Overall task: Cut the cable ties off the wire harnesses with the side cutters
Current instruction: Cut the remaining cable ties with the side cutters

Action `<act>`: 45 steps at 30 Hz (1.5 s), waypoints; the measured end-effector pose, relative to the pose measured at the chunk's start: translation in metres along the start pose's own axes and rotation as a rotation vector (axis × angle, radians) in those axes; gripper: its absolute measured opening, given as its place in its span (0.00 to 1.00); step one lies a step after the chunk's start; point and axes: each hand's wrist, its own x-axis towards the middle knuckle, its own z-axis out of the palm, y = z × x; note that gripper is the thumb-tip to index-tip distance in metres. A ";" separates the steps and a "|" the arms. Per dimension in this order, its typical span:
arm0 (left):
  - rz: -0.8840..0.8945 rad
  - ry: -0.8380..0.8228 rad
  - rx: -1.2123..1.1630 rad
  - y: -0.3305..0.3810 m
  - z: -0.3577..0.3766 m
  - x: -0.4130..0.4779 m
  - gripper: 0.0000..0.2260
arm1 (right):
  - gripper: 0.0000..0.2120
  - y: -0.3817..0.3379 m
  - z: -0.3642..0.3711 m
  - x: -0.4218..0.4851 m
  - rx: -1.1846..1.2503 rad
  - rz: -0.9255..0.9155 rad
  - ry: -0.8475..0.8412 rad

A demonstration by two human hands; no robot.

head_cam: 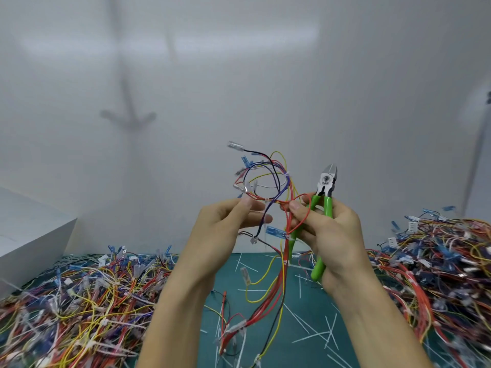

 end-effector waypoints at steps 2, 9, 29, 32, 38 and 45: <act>0.052 0.031 -0.075 0.000 0.004 0.000 0.07 | 0.06 0.002 0.001 0.000 0.031 0.003 -0.033; 0.192 0.074 -0.093 0.004 -0.002 0.001 0.05 | 0.04 0.005 0.002 -0.001 -0.158 -0.012 -0.149; -0.048 0.271 -0.257 -0.002 0.000 0.005 0.06 | 0.25 -0.024 -0.014 -0.010 -1.254 -0.249 -0.432; 0.016 0.273 -0.164 -0.003 0.004 0.005 0.07 | 0.24 -0.021 -0.010 -0.012 -1.312 -0.267 -0.418; 0.095 0.251 -0.071 -0.003 0.007 0.004 0.08 | 0.24 -0.020 -0.010 -0.014 -1.348 -0.275 -0.410; 0.133 0.223 -0.047 -0.001 0.005 0.002 0.05 | 0.26 -0.025 -0.012 -0.016 -1.357 -0.236 -0.437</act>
